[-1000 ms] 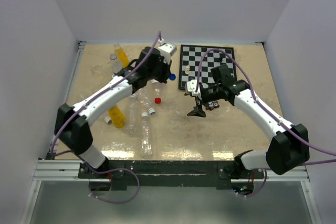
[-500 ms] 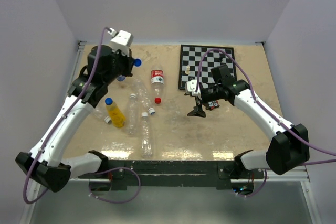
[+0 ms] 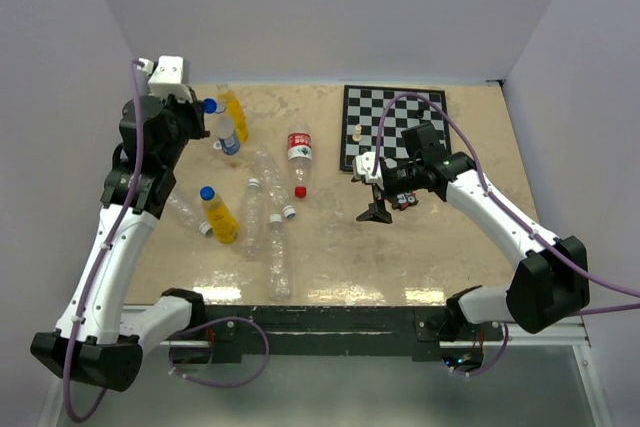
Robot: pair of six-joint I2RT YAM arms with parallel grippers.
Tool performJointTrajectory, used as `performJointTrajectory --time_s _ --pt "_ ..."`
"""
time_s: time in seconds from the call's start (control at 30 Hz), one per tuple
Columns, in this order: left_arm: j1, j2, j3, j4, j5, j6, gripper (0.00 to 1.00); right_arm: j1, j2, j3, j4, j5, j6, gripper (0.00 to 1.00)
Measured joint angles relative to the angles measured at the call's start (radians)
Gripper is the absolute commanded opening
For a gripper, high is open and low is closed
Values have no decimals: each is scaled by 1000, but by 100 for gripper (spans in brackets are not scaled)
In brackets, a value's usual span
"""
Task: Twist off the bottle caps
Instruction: Place the bottle cap at the center of the board.
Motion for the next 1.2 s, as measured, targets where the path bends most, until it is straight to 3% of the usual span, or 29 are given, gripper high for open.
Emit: performJointTrajectory --time_s 0.5,1.2 --pt "284 63 -217 194 85 -158 0 0 0 0 0 0 -1 98" --pt "326 558 -318 296 183 -178 0 0 0 0 -1 -3 -2 98"
